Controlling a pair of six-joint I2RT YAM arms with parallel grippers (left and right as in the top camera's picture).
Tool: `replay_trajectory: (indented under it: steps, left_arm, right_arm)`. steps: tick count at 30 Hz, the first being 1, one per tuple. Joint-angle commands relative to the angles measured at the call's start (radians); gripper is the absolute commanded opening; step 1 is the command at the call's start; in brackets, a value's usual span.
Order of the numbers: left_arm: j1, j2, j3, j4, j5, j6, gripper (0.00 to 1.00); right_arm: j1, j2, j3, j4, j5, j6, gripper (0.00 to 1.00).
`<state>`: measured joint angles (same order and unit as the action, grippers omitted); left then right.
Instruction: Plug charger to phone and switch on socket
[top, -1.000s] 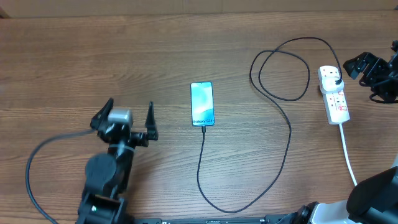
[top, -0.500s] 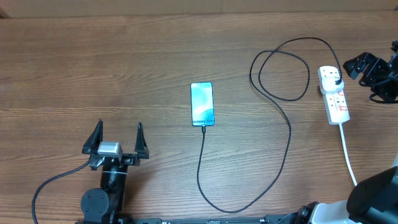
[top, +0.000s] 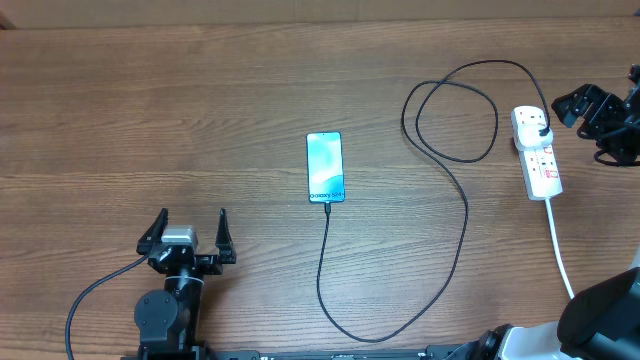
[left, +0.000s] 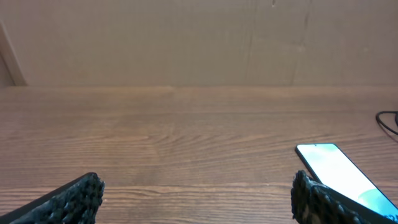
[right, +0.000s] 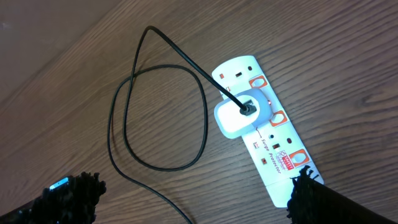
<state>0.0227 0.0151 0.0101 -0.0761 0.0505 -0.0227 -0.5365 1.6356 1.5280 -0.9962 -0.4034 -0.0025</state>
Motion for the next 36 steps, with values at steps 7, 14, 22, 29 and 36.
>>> replay_trajectory:
  steps: [7, 14, 22, 29, 36]
  left_arm:
    - [0.010, -0.012, -0.005, -0.002, 0.018, 0.038, 1.00]
    - [0.010, -0.012, -0.005, -0.003, 0.008, 0.080, 1.00]
    - [0.010, -0.012, -0.005, -0.006, -0.025, 0.079, 1.00]
    - [0.011, -0.012, -0.005, -0.006, -0.032, 0.079, 1.00]
    - [0.011, -0.012, -0.005, -0.006, -0.059, 0.078, 1.00]
  right_arm:
    - [-0.002, -0.012, 0.016, 0.002, 0.000, -0.001, 1.00]
    - [-0.002, -0.012, 0.016, 0.003, 0.000, -0.001, 1.00]
    - [-0.002, -0.012, 0.016, 0.003, 0.000, -0.001, 1.00]
    - [-0.002, -0.012, 0.016, 0.003, 0.000, -0.001, 1.00]
    - [-0.002, -0.012, 0.016, 0.003, 0.000, -0.001, 1.00]
